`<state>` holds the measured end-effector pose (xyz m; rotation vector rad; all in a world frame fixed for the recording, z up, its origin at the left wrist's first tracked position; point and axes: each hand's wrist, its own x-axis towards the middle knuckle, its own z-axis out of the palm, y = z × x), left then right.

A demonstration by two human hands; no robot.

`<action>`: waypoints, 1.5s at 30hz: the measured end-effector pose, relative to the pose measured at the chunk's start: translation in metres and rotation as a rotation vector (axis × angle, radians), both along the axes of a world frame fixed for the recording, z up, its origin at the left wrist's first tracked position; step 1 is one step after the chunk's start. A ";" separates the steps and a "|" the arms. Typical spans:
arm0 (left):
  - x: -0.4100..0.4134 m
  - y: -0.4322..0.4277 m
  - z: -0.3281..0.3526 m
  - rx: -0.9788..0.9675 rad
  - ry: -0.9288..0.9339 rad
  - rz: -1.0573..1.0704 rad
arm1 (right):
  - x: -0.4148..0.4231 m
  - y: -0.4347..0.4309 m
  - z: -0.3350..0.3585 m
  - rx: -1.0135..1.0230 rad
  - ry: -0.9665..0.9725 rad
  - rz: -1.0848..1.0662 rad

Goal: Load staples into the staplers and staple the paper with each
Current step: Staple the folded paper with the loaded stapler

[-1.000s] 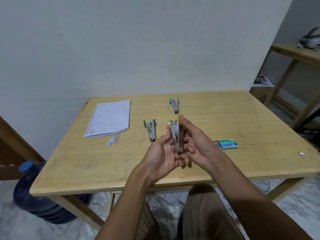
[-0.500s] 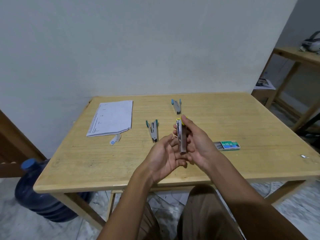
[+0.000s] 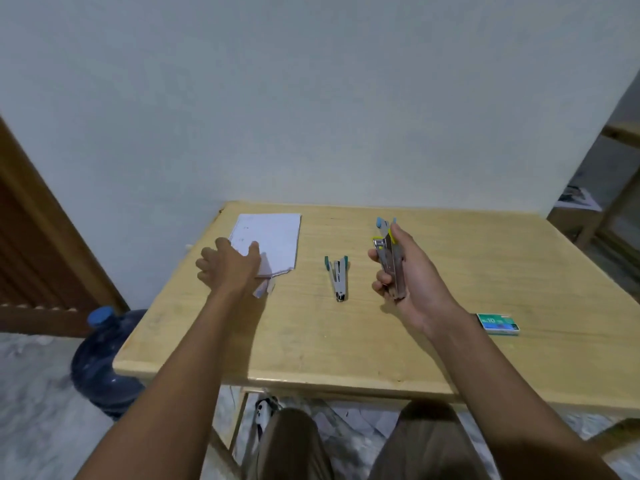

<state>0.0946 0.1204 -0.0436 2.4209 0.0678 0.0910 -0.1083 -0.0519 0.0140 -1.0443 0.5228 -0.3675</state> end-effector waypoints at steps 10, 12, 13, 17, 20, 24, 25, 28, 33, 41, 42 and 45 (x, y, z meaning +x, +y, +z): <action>0.042 0.003 0.013 0.081 0.324 -0.029 | 0.010 -0.004 -0.007 -0.094 -0.012 0.005; 0.052 0.012 0.012 -0.018 0.331 -0.039 | 0.011 -0.003 -0.007 -0.128 -0.017 -0.004; 0.055 0.016 0.011 -0.089 0.316 -0.049 | 0.011 -0.003 -0.008 -0.150 -0.016 -0.008; 0.046 0.036 0.019 -0.437 0.209 -0.190 | 0.015 -0.001 -0.008 -0.289 0.041 -0.029; 0.033 0.050 0.031 -0.653 0.256 -0.323 | 0.025 0.000 -0.005 -0.447 0.122 -0.047; 0.012 0.061 0.044 -0.791 0.310 -0.446 | 0.042 0.003 0.004 -0.578 0.174 0.038; 0.006 0.062 0.046 -0.820 0.318 -0.463 | 0.045 0.005 0.006 -0.591 0.166 0.068; -0.009 0.060 0.053 -0.888 0.346 -0.512 | 0.056 0.013 0.007 -0.596 0.128 0.114; -0.026 0.061 0.055 -0.869 0.384 -0.605 | 0.061 0.025 0.002 -0.610 0.112 0.109; -0.041 0.057 0.061 -0.849 0.292 -0.611 | 0.056 0.029 0.000 -0.297 0.065 0.114; -0.044 0.056 0.063 -0.834 0.267 -0.587 | 0.055 0.030 0.000 -0.289 0.041 0.116; -0.048 0.049 0.061 -0.860 0.175 -0.447 | 0.053 0.033 0.001 -0.374 0.002 0.084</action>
